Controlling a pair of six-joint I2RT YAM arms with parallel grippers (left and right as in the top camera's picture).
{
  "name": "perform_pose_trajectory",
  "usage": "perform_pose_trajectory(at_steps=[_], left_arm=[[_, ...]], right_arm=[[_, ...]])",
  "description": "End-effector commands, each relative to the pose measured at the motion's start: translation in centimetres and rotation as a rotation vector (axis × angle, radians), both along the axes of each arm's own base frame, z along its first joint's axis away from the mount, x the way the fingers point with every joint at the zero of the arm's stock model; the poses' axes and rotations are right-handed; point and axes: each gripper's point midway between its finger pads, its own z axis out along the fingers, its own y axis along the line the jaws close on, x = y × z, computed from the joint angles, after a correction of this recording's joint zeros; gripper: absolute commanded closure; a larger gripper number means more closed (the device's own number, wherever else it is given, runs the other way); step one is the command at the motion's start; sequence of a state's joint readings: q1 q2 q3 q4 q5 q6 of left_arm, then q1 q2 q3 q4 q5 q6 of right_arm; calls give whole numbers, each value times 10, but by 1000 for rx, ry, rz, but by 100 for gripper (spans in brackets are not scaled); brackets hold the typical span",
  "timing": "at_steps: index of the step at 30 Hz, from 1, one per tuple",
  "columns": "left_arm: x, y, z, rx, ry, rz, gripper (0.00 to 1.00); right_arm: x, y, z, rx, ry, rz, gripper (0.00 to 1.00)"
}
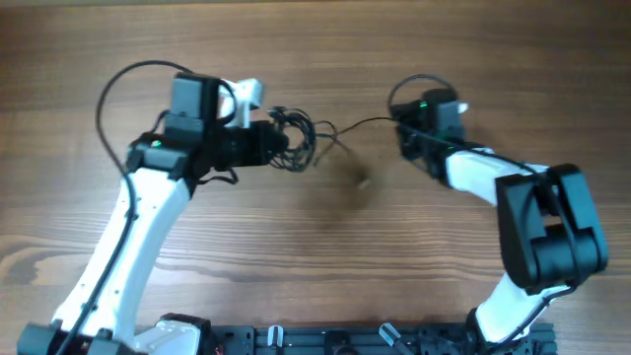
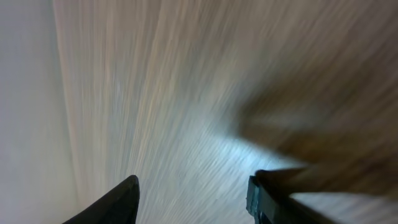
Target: Untangle cables
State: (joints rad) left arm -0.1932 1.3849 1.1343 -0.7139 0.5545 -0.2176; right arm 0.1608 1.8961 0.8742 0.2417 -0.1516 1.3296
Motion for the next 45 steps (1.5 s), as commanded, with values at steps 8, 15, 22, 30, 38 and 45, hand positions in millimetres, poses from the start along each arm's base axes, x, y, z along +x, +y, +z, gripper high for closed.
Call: perform_pose_trajectory(at_steps=[8, 15, 22, 30, 38, 45], left_arm=[[3, 9, 2, -31, 53, 108, 84], [14, 1, 5, -82, 117, 286, 91], [21, 72, -26, 240, 107, 624, 15], [52, 94, -59, 518, -8, 497, 54], [47, 94, -141, 670, 154, 321, 49], [32, 97, -188, 709, 298, 318, 79]], right_arm=[[-30, -42, -22, -101, 44, 335, 23], [-57, -38, -1, -203, 50, 506, 17], [-74, -36, 56, -309, -56, 615, 17], [-93, 2, 81, -315, -101, 721, 17], [-102, 39, 81, -340, -127, 819, 17], [-105, 46, 81, -338, -129, 837, 16]])
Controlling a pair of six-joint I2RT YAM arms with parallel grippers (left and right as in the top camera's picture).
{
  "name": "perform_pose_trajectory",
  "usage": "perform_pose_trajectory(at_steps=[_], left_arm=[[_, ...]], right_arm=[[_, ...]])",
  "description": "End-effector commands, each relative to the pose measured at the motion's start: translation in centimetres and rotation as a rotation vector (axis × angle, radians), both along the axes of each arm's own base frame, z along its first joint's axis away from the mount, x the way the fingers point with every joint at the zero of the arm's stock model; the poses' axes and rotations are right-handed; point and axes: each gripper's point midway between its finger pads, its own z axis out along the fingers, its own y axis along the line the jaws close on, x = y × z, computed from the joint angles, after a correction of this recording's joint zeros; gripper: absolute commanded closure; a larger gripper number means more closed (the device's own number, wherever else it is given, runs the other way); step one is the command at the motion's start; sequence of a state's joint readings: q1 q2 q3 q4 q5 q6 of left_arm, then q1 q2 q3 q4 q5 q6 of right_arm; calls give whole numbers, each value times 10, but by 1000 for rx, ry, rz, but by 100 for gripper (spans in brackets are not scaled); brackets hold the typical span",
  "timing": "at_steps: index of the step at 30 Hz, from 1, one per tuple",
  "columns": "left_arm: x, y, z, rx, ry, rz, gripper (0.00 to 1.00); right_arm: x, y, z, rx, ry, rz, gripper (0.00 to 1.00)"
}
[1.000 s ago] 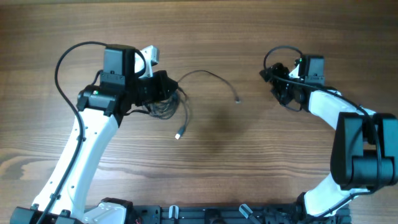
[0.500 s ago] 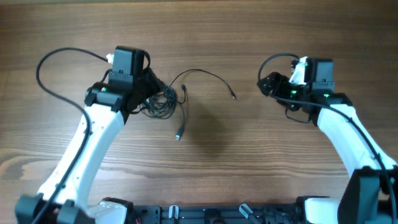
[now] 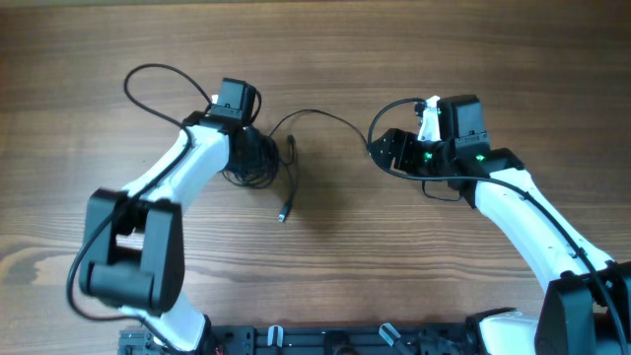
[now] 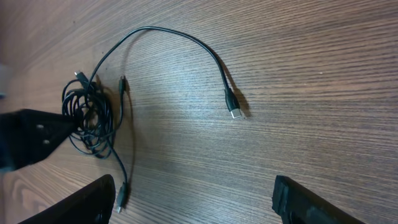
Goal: Untangle cables
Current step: 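Move the right gripper to the held bundle and grasp a loop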
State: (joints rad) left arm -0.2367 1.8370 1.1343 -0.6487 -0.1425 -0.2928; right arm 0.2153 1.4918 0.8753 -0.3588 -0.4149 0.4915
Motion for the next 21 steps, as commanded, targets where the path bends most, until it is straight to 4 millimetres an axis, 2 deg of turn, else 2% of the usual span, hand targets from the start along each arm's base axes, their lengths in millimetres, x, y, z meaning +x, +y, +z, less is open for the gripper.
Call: perform_pose_trajectory(at_steps=[1, 2, 5, 7, 10, 12, 15, 16, 17, 18, 21], left_arm=[[-9, 3, -19, 15, 58, 38, 87], [-10, 1, -20, 0, 66, 39, 96], [-12, -10, -20, -66, 78, 44, 96], [-12, -18, -15, -111, 84, 35, 96], [-9, -21, 5, -122, 63, 30, 96], [1, -25, 33, -149, -3, 23, 96], [13, -43, 86, -259, -133, -31, 96], [14, -50, 103, -298, -176, -79, 96], [13, -60, 124, -347, -230, -154, 96], [11, -67, 141, -379, -268, -205, 96], [-1, -74, 179, -428, -355, -279, 96]], right_arm=[[1, -1, 3, -18, -25, 8, 16], [1, -1, 3, -18, -25, 8, 15], [1, 0, 3, -7, -19, 5, 2], [0, 2, 4, 20, 8, -27, 0], [-5, 12, 9, 83, 25, 13, 0], [-12, 25, 15, 139, 17, 90, 0], [-23, 44, 24, 191, -11, 213, 4], [-27, 50, 25, 201, -14, 241, 8], [-32, 58, 27, 211, -18, 281, 18], [-35, 62, 27, 211, -19, 298, 24], [-45, 80, 29, 209, -34, 364, 38]])
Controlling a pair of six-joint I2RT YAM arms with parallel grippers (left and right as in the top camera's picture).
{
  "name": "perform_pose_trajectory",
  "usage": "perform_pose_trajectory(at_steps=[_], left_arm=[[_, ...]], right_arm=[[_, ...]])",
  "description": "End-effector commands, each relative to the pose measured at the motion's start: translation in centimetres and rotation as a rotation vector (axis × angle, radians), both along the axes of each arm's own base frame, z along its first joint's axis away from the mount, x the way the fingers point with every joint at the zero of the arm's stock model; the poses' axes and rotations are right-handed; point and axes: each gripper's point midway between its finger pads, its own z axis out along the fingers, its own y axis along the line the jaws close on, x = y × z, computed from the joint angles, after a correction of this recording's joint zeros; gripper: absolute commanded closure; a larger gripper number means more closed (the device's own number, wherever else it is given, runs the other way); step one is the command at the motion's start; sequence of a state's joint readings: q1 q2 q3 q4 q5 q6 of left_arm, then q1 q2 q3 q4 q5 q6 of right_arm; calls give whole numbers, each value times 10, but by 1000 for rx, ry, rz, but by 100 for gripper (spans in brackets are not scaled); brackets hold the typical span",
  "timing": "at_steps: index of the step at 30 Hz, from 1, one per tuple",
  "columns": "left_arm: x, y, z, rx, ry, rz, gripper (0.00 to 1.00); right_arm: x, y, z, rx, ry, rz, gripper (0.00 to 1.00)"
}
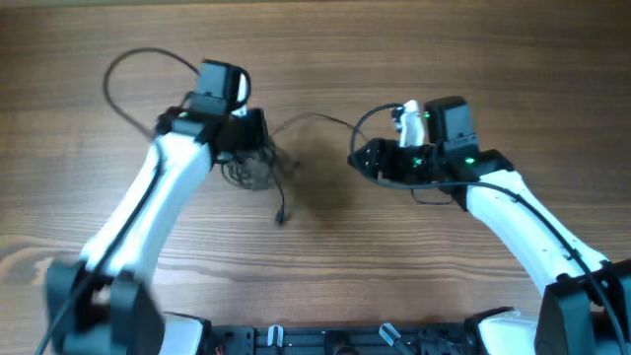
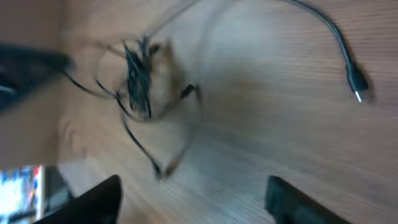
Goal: Untangle cables
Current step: 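Move the right gripper to the held bundle and grasp a loop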
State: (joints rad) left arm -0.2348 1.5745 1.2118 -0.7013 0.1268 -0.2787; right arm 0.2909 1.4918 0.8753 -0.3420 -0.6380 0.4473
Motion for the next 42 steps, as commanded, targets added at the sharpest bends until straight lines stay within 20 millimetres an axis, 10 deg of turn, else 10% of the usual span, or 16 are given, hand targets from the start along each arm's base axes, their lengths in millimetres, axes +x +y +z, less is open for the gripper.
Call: perform_pose_trajectory(at_steps=[1, 7, 18, 25, 33, 42], left_arm=[[-15, -24, 73, -114, -173, -162, 96], [-40, -25, 109, -162, -238, -190, 96], [-64, -44, 148, -294, -318, -288, 96], [-72, -53, 150, -344, -298, -336, 96], [-80, -58, 150, -370, -277, -377, 96], [-97, -89, 186, -577, -340, -566, 96]], right_arm=[[-19, 32, 12, 50, -56, 150, 43], [-24, 58, 19, 54, -109, 183, 85], [-38, 87, 29, 93, -142, 248, 76], [-41, 105, 42, 155, -146, 236, 50], [-32, 117, 68, 261, -187, 218, 51], [-4, 105, 51, 211, -91, -25, 66]])
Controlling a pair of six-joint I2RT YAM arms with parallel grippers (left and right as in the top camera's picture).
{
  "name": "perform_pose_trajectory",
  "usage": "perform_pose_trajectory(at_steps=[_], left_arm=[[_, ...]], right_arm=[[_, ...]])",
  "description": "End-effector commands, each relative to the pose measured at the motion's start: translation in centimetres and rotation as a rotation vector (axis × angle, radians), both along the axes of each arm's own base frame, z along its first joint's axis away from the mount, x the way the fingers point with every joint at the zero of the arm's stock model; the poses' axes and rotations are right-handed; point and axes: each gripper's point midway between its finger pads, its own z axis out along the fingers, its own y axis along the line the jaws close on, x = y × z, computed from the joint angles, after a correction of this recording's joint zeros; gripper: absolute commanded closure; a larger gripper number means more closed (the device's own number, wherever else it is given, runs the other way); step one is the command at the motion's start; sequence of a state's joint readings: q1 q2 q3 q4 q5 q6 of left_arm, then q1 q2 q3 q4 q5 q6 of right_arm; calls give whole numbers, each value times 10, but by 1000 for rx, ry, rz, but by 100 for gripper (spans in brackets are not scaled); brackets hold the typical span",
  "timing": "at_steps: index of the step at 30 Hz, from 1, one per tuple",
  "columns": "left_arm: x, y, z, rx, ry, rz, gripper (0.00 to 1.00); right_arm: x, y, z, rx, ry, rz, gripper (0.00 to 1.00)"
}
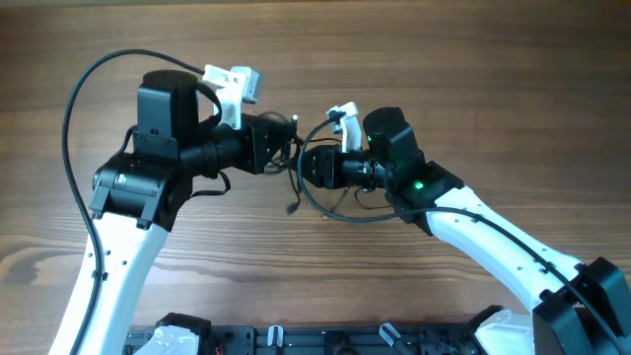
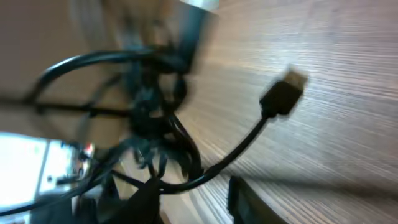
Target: Untangle cables
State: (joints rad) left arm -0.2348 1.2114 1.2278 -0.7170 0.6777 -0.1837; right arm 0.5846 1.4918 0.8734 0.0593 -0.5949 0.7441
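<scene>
A black cable tangle (image 1: 295,126) hangs between my two grippers near the table's middle. My left gripper (image 1: 284,144) comes in from the left and is shut on the tangle. One loose end (image 1: 293,207) dangles below it. My right gripper (image 1: 308,168) sits right against the tangle from the right side. In the right wrist view the tangle (image 2: 149,106) is blurred and fills the left half. A strand ending in a plug (image 2: 285,96) crosses just above my right gripper (image 2: 193,196). Its jaws stand open with a narrow gap, and wood shows between them.
The wooden table (image 1: 473,79) spreads out on all sides. The left arm's own lead (image 1: 84,84) arcs at the far left. Another black loop (image 1: 340,217) hangs under the right wrist. The arms' base rail (image 1: 325,340) runs along the near edge.
The right gripper was well to the right of the tangle with wide jaws. It is now against the tangle with narrower jaws. The left gripper and tangle have shifted right.
At first the left gripper held the tangle while the right gripper was far right, a strand running toward it. Then the tangle lay by the left gripper, a plugged strand loose on the wood, the right gripper open nearby. Now both grippers meet at the tangle.
</scene>
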Motion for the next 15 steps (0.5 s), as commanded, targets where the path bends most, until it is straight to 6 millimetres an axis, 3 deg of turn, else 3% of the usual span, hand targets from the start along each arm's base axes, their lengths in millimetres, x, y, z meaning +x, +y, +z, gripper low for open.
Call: perform_pose_trajectory(at_steps=[1, 5, 6, 10, 15], left_arm=[[-21, -24, 37, -150, -76, -182, 96], [-18, -23, 54, -197, -103, -160, 96], [-17, -17, 60, -200, -132, -145, 96], [-18, 8, 76, -200, -191, -68, 96], [-23, 45, 94, -191, -257, 53, 96]], right_arm=[[15, -7, -13, -18, 88, -137, 70], [24, -27, -48, -110, 216, -298, 73], [27, -49, -69, -186, 300, -414, 72], [28, -103, -99, -334, 403, -582, 72], [38, -144, -106, -375, 426, -631, 74]])
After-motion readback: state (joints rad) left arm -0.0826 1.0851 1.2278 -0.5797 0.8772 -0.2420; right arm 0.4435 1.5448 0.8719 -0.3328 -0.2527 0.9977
